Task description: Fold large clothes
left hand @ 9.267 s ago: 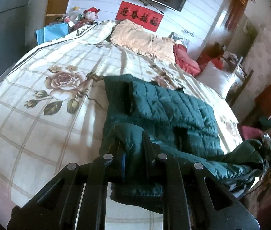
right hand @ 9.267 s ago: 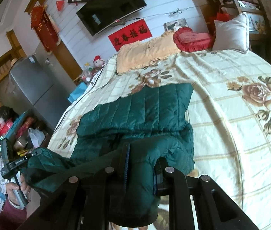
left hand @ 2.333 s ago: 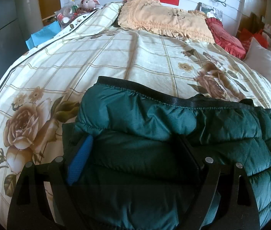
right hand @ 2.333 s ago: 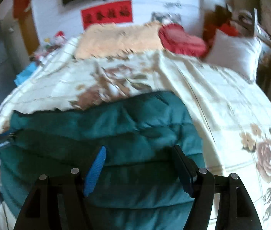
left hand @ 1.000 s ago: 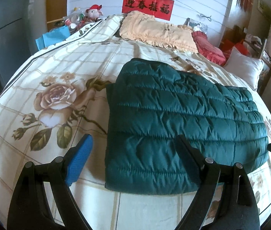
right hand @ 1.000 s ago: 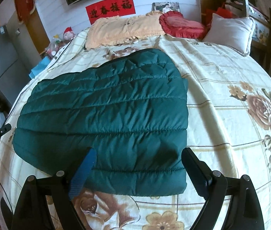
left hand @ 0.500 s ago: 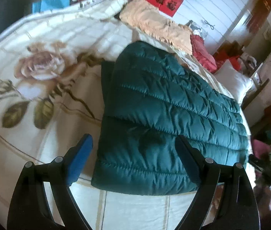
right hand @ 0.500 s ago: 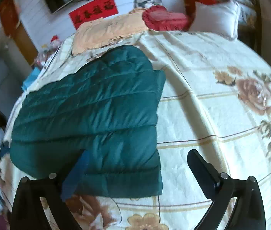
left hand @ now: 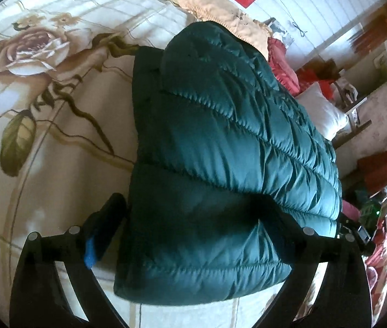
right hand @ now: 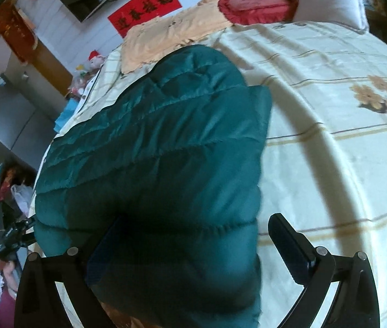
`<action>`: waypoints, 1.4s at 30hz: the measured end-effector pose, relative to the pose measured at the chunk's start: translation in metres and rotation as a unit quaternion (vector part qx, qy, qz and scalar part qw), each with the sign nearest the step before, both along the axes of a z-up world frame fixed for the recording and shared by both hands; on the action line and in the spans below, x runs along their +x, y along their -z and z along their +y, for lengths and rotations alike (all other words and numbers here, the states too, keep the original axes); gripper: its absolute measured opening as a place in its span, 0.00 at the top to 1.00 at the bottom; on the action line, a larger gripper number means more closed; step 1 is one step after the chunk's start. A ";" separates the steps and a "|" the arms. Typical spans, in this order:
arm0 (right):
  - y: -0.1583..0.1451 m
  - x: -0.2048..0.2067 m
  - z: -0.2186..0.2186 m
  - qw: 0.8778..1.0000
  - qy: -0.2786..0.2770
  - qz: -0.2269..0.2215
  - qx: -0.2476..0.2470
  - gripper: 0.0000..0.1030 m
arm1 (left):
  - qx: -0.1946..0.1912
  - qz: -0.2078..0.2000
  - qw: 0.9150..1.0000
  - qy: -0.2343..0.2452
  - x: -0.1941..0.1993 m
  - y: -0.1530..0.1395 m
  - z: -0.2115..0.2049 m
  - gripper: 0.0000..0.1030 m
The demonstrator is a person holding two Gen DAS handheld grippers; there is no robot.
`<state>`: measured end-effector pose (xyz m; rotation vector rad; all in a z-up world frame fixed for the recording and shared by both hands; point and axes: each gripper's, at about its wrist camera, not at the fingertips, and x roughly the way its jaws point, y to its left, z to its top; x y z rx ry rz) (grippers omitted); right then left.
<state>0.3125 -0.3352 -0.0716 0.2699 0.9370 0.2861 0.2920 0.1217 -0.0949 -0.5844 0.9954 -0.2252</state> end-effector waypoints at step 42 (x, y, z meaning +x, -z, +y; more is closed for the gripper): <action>-0.009 -0.109 0.021 0.998 -0.019 0.006 -0.058 0.27 | 0.095 -0.021 0.994 0.055 -0.124 -0.035 -0.026 0.29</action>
